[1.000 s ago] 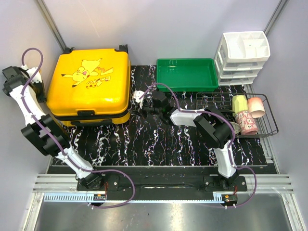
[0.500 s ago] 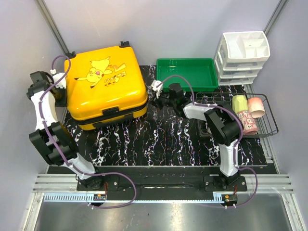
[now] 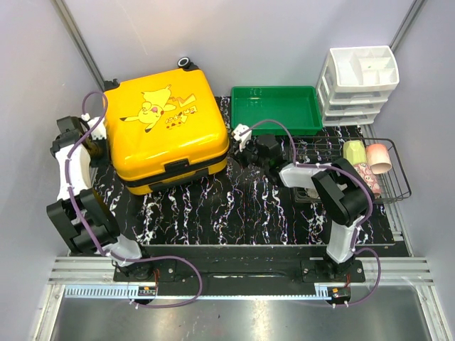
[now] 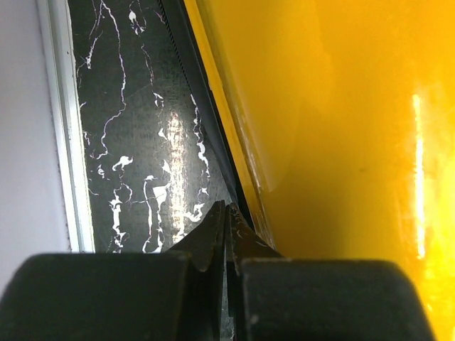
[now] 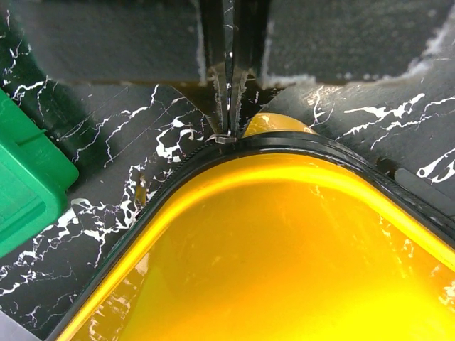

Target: Open, take out, and arrange the luggage

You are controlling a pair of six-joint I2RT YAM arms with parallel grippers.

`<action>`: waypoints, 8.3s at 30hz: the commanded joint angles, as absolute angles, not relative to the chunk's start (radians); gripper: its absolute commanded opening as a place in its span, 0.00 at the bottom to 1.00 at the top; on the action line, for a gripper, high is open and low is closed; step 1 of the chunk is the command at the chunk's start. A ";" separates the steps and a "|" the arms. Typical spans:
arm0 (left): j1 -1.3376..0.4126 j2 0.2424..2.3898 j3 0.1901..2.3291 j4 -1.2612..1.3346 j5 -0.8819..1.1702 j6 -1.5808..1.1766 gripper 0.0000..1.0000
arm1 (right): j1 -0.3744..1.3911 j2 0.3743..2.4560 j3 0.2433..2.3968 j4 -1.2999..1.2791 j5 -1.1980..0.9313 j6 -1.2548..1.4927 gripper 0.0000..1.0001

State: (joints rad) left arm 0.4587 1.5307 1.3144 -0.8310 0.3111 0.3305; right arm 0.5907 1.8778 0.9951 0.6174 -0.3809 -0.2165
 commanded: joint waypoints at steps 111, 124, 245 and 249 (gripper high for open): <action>0.454 1.826 1.510 -0.354 0.486 -0.517 0.33 | 0.862 1.543 0.825 0.428 -0.262 0.057 0.00; 0.512 1.663 1.295 -0.284 0.434 -0.627 0.31 | 1.031 1.598 0.864 0.584 -0.172 0.121 0.00; 0.387 1.644 1.722 -0.442 0.463 -0.083 0.99 | 1.065 1.407 1.007 0.052 -0.052 0.248 0.91; 0.333 1.814 1.885 -0.400 0.223 -0.074 0.99 | 0.977 1.333 0.925 0.008 -0.046 0.362 0.93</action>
State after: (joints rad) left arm 0.3725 1.7012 1.7267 -0.5034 0.4736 -0.0952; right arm 1.0336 1.4387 0.9783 0.0593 -0.0017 0.2142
